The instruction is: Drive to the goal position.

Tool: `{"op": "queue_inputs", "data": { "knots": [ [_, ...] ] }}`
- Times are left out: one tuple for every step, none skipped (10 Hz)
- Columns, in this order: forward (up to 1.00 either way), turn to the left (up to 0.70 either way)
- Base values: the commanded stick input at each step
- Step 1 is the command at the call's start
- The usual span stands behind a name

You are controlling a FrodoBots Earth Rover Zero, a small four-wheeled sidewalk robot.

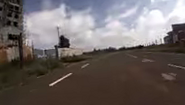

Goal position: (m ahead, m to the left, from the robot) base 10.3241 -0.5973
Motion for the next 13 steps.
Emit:
{"op": "queue_inputs", "data": {
  "knots": [
    [1.00,0.00],
    [1.00,0.00],
    [1.00,0.00],
    [1.00,0.00],
    [1.00,0.00],
    [1.00,0.00],
    [1.00,0.00],
    [1.00,-0.40],
    [1.00,-0.40],
    [1.00,-0.22],
    [1.00,-0.02],
    [1.00,0.00],
    [1.00,0.00]
  ]
}}
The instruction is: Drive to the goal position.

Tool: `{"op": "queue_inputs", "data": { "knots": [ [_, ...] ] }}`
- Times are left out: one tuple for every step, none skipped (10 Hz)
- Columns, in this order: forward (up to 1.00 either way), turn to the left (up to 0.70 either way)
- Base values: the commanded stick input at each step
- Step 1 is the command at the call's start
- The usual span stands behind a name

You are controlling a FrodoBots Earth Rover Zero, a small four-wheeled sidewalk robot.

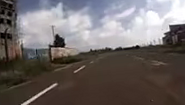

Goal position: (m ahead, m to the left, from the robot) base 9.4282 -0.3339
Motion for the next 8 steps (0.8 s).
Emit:
{"op": "queue_inputs", "data": {
  "knots": [
    [1.00,0.00],
    [1.00,0.00],
    [1.00,0.00],
    [1.00,0.00],
    [1.00,0.00],
    [1.00,0.00],
    [1.00,0.00],
    [1.00,0.00]
  ]
}}
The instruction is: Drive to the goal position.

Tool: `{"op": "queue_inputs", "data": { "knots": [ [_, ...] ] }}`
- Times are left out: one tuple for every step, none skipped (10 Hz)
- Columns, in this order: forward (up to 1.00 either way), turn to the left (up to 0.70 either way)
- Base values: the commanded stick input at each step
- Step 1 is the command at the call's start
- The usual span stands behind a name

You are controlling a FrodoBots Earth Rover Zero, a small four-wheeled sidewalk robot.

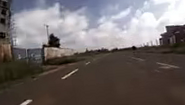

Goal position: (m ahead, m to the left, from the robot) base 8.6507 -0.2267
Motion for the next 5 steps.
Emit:
{"op": "queue_inputs", "data": {
  "knots": [
    [1.00,0.00],
    [1.00,0.00],
    [1.00,0.00],
    [1.00,0.00],
    [1.00,0.00]
  ]
}}
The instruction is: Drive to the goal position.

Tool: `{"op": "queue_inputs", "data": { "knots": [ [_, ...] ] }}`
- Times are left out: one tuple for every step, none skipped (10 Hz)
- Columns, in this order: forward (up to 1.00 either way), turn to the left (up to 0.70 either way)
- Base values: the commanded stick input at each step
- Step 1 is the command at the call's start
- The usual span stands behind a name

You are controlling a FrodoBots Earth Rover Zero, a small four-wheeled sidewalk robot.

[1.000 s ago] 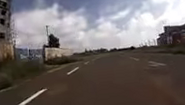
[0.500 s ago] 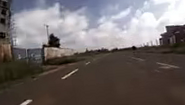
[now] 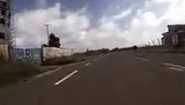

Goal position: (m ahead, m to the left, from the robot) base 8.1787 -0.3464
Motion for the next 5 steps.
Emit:
{"op": "queue_inputs", "data": {
  "knots": [
    [1.00,0.00],
    [1.00,0.00],
    [1.00,0.00],
    [1.00,0.00],
    [1.00,0.00]
  ]
}}
